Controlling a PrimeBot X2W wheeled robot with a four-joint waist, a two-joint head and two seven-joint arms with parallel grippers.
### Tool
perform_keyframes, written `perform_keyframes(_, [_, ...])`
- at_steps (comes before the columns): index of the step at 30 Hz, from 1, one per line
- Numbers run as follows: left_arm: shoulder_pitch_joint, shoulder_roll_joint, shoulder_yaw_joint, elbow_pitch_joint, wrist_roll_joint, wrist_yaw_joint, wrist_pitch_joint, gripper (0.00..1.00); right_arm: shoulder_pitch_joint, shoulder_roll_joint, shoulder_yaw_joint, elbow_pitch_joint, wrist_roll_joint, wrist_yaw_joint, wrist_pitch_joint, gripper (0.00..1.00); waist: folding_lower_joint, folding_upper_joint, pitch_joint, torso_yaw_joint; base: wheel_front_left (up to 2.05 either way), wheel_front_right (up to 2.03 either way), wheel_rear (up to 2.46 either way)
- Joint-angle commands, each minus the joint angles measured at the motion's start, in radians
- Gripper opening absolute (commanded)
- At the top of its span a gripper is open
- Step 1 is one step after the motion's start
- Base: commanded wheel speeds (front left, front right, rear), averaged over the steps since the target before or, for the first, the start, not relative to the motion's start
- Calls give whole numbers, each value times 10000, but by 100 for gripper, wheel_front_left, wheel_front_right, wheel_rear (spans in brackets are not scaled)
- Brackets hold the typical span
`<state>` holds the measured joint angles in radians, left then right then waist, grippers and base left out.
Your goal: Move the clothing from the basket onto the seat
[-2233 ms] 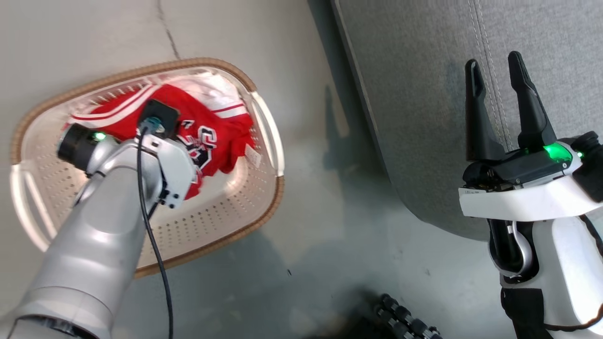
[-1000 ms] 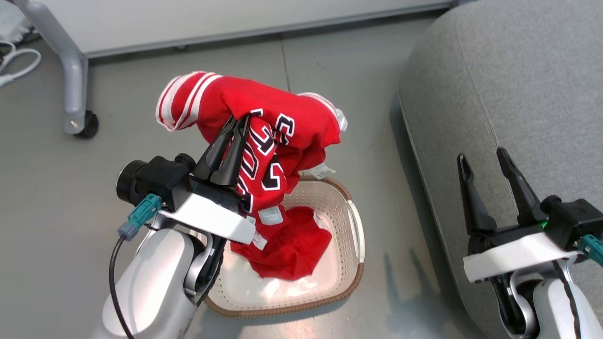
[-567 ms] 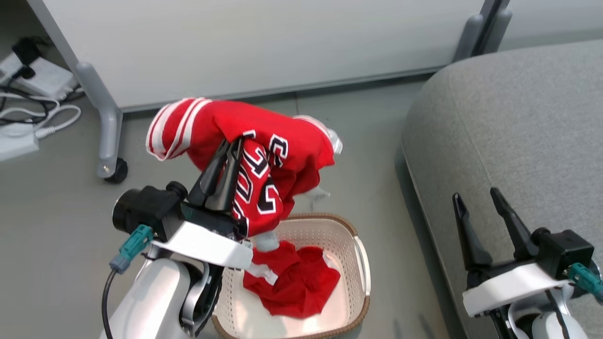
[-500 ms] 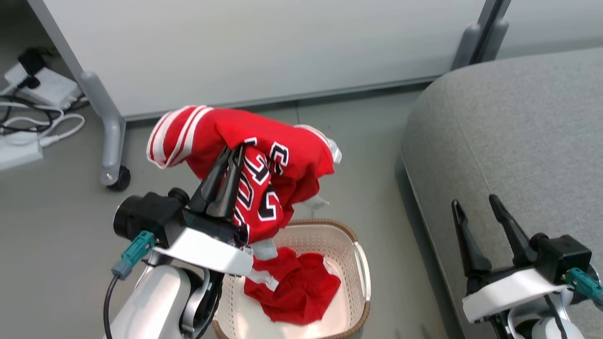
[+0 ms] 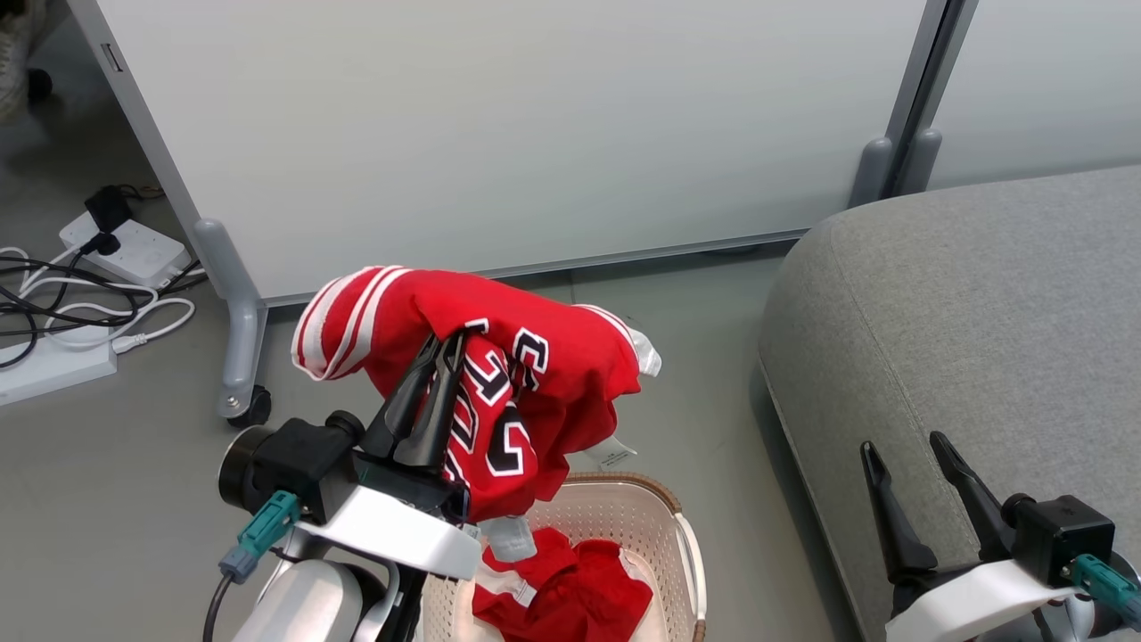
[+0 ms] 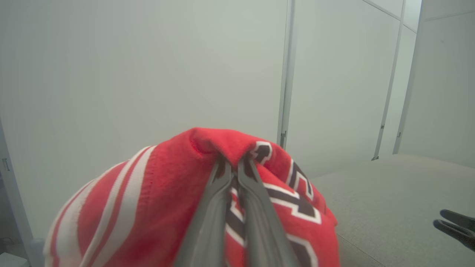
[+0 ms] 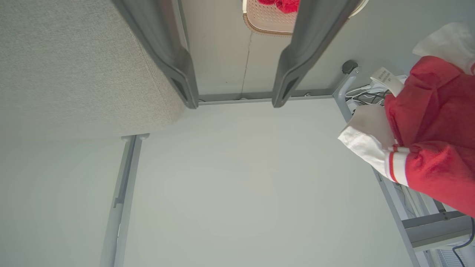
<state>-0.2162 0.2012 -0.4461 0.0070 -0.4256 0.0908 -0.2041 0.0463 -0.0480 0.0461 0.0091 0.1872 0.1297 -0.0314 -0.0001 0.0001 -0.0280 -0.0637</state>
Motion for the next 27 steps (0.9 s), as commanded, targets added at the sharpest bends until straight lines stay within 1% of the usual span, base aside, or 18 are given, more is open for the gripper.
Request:
perform_keyframes(1, [72,42,2,-76,-48,64,8,0,93,-48,-8,-80,46,19,58,100,1,-1,-40,0,0,0,0])
perform_keyframes(21, [137,102,-192,-180,-50,159,76,0,196,-49,143,-234,211,19,78,100,1,-1,-43,39,0,0,0])
perform_keyframes(24, [81,96,-222,-162,-69,134,53,0,37,-49,439,-366,358,19,35,100,1,-1,-37,71,0,0,0])
perform_keyframes(27, [-24,87,-275,-175,-29,117,33,0,-143,-44,1155,-580,664,21,54,100,1,-1,-40,104,0,0,0])
